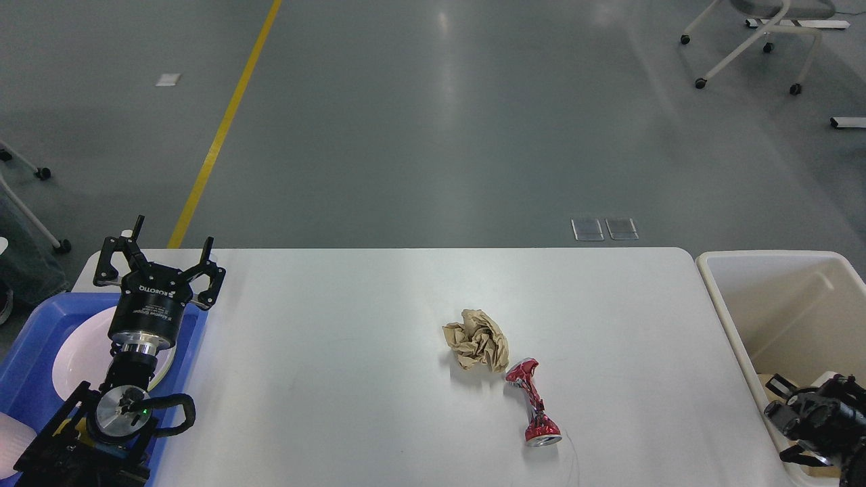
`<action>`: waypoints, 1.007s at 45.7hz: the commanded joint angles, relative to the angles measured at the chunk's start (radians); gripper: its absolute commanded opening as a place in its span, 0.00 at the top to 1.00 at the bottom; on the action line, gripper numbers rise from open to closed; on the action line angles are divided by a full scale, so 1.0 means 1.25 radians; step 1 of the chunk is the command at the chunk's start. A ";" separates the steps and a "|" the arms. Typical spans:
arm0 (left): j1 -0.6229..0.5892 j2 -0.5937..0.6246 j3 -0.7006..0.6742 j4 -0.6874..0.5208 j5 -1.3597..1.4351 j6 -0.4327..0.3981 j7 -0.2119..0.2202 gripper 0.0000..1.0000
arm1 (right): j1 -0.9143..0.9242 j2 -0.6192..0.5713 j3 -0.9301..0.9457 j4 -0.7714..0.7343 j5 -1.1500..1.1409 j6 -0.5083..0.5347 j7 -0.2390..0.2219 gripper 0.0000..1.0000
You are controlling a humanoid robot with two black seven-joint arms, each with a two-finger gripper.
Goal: Tidy desktop
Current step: 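Release the cup in the bin and lift the right gripper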
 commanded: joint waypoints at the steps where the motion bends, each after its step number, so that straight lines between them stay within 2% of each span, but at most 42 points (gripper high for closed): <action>1: 0.000 0.000 0.000 0.000 0.000 0.000 0.001 0.04 | -0.001 -0.002 0.004 0.001 0.002 -0.008 -0.001 0.72; 2: 0.000 0.000 0.000 0.000 0.000 0.000 0.001 0.04 | 0.001 -0.003 0.009 0.001 0.002 -0.013 -0.001 0.53; 4: 0.000 0.000 0.000 0.000 0.000 0.000 0.001 0.04 | 0.001 -0.006 0.010 0.002 0.002 -0.031 -0.001 0.25; 6: 0.000 0.000 0.000 0.000 0.000 0.000 0.001 0.04 | 0.002 -0.003 0.010 0.007 0.002 -0.046 -0.001 0.05; 7: 0.000 0.000 0.000 0.000 0.000 0.000 0.001 0.04 | 0.002 -0.003 0.010 0.009 0.002 -0.050 -0.001 0.00; 26: 0.000 0.000 0.000 0.000 0.000 0.000 -0.001 0.04 | 0.010 -0.004 0.011 0.015 -0.002 -0.049 0.001 0.00; 35: 0.000 0.000 0.000 0.000 0.000 0.000 0.001 0.04 | 0.042 -0.011 0.004 0.029 -0.003 -0.018 0.001 0.00; 39: 0.000 0.000 0.000 0.000 0.000 0.000 0.001 0.04 | 0.103 -0.053 0.003 0.091 -0.040 0.016 0.001 0.00; 46: 0.000 0.000 0.000 0.000 0.000 0.000 -0.001 0.04 | 0.269 -0.141 0.000 0.283 -0.194 0.046 0.001 0.00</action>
